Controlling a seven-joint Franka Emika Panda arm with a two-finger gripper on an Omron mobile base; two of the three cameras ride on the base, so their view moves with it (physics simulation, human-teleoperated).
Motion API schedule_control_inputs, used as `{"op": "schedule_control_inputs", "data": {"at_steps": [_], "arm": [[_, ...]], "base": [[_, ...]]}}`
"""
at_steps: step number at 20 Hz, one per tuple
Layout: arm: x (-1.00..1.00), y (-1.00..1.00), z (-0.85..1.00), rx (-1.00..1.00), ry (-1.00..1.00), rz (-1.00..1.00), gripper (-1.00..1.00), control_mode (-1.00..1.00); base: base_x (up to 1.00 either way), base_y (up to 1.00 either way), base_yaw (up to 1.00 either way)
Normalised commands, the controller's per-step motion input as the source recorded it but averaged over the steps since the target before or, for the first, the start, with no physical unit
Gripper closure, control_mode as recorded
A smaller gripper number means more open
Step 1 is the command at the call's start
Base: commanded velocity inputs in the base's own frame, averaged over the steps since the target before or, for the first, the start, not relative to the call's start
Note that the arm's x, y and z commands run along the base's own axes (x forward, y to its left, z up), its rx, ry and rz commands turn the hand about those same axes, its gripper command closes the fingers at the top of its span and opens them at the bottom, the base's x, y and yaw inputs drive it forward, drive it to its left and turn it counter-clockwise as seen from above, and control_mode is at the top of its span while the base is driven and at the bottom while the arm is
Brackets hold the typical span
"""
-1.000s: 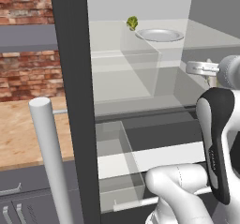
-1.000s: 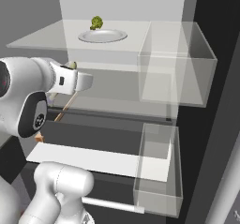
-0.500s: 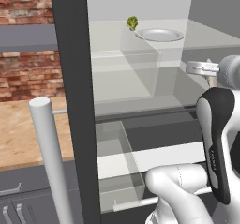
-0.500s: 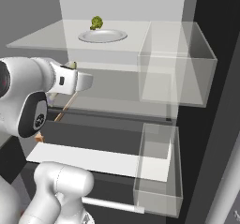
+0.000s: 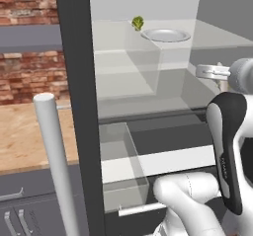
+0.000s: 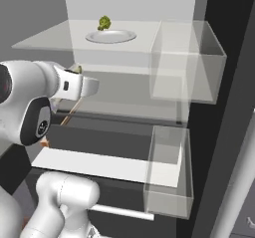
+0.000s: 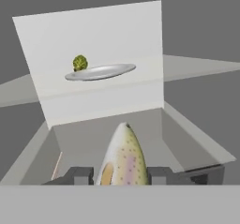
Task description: Retrieve the fish from the fridge and place it on the saucepan with marinade on the stove.
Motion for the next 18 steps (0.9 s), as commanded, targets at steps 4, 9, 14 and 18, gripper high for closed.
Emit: {"op": "schedule_control_inputs", "data": {"at_steps": [4, 9, 14, 18], "arm": [[0.00, 0.00, 0.00, 0.00, 0.00, 0.00, 1.00, 1.00], [0.00, 0.00, 0.00, 0.00, 0.00, 0.00, 1.00, 1.00], [0.00, 0.00, 0.00, 0.00, 0.00, 0.00, 1.00, 1.00], [0.00, 0.00, 0.00, 0.00, 0.00, 0.00, 1.00, 1.00]], "base": [[-0.94, 0.00, 0.00], [-1.00, 0.00, -0.02], [-0.93, 0.30, -0.07], [-0.81, 0.87, -0.09]]}}
